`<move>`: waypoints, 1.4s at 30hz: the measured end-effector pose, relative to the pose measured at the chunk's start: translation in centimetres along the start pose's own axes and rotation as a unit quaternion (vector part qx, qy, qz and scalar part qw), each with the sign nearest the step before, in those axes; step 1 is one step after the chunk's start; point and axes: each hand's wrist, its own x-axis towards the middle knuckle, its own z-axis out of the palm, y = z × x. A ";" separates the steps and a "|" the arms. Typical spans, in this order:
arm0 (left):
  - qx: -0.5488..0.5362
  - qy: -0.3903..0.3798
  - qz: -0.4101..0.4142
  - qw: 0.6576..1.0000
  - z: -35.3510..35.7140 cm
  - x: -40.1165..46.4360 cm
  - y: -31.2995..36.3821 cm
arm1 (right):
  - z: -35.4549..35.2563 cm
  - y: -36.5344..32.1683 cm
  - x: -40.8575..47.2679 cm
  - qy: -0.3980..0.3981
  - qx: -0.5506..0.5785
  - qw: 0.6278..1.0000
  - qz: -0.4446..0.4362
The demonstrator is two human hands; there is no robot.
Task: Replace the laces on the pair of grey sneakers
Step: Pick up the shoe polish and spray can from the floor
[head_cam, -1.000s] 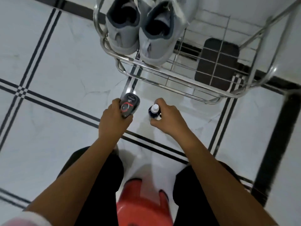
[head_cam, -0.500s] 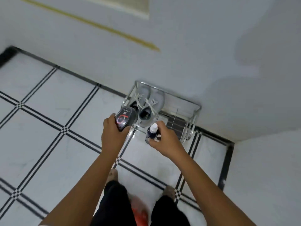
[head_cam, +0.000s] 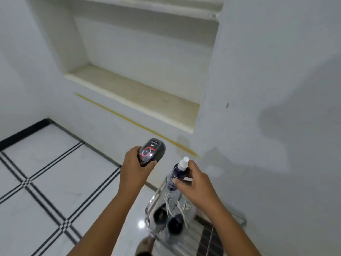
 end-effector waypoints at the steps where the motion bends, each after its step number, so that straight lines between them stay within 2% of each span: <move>1: -0.001 -0.001 0.003 1.000 0.0 2.7 0.2 | 0.2 -0.9 2.2 0.012 0.009 1.000 -0.001; 6: 0.001 -0.030 0.028 0.999 1.1 13.2 1.5 | 0.8 -4.2 12.1 0.060 -0.001 0.998 0.002; 9: 0.005 -0.055 0.046 0.997 3.0 18.9 2.2 | 0.6 -5.3 18.0 0.116 -0.009 0.993 0.002; 15: 0.011 -0.093 0.065 0.993 8.0 25.0 3.0 | -1.1 -4.7 25.8 0.214 -0.018 0.976 0.034; 20: 0.006 -0.070 0.068 0.995 11.6 26.8 3.6 | -2.1 -3.0 28.7 0.270 -0.045 0.960 0.063; 24: 0.020 -0.043 0.104 0.993 14.0 27.0 4.2 | -2.7 -2.1 29.7 0.304 -0.065 0.948 0.067; 33: 0.011 -0.008 0.155 0.988 16.3 26.7 4.8 | -2.7 -1.4 30.2 0.312 -0.067 0.946 0.061; 38: 0.024 -0.021 0.148 0.988 16.7 27.0 4.3 | -2.7 -1.1 30.3 0.313 -0.065 0.946 0.058; 42: 0.049 -0.062 0.130 0.988 16.3 27.1 3.9 | -2.5 -0.9 30.2 0.317 -0.060 0.945 0.048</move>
